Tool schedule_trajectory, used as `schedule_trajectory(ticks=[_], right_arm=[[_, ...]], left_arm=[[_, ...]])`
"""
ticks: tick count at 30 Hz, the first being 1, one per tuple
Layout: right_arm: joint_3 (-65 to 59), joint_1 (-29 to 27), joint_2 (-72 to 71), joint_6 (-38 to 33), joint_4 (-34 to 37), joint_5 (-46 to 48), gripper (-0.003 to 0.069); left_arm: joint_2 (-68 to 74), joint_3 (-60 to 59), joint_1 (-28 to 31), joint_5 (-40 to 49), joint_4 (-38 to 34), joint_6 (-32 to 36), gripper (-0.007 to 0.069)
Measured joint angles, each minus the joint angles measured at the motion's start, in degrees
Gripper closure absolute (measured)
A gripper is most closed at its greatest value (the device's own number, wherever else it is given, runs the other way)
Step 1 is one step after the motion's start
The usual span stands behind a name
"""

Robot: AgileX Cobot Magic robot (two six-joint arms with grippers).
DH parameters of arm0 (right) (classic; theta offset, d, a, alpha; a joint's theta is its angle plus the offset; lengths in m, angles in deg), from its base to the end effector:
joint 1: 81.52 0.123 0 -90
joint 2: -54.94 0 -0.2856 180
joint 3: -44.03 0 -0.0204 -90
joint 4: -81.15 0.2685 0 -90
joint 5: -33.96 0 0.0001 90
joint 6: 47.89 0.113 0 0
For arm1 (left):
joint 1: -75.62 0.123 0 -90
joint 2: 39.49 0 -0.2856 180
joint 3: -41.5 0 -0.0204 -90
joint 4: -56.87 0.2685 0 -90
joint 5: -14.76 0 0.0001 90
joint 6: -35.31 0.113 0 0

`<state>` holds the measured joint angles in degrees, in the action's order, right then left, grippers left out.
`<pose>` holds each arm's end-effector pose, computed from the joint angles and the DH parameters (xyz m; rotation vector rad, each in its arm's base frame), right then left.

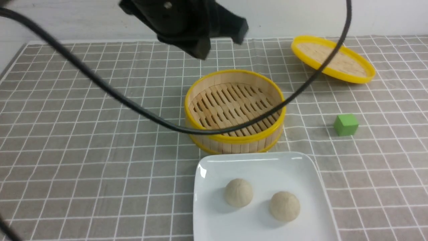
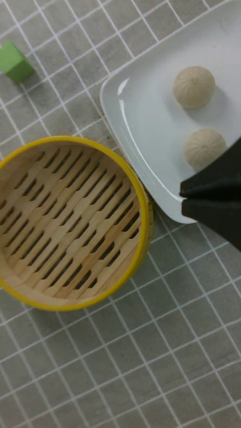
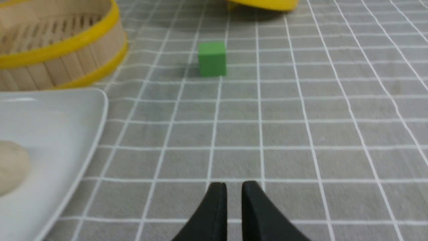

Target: Put the steamed buns into the plate on the grey tablecloth.

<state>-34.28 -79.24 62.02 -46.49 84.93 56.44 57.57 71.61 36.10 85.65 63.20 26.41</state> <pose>0.0899 0.0064 0.1654 0.0256 1.8831 0.1096 0.2773 -0.2134 0.4471 0.6324 2.3287 -0.2511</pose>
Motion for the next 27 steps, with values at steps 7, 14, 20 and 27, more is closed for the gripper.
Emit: schedule_trajectory(ticks=[7, 14, 20, 27], right_arm=[[-0.1, -1.2, 0.0, 0.0, -0.4, 0.2, 0.0558], [-0.1, -1.2, 0.0, 0.0, -0.4, 0.2, 0.0547], [-0.1, -1.2, 0.0, 0.0, -0.4, 0.2, 0.0545], [-0.1, -1.2, 0.0, 0.0, -0.4, 0.2, 0.0541]], left_arm=[[-12.2, -0.6, 0.0, 0.0, 3.4, -0.1, 0.0617], [-27.6, -16.1, 0.0, 0.0, 5.6, -5.0, 0.0612], [-45.5, -48.6, 0.0, -11.9, 4.1, -14.5, 0.0612], [-58.4, -77.4, 0.0, -47.9, 4.3, -20.4, 0.0605]])
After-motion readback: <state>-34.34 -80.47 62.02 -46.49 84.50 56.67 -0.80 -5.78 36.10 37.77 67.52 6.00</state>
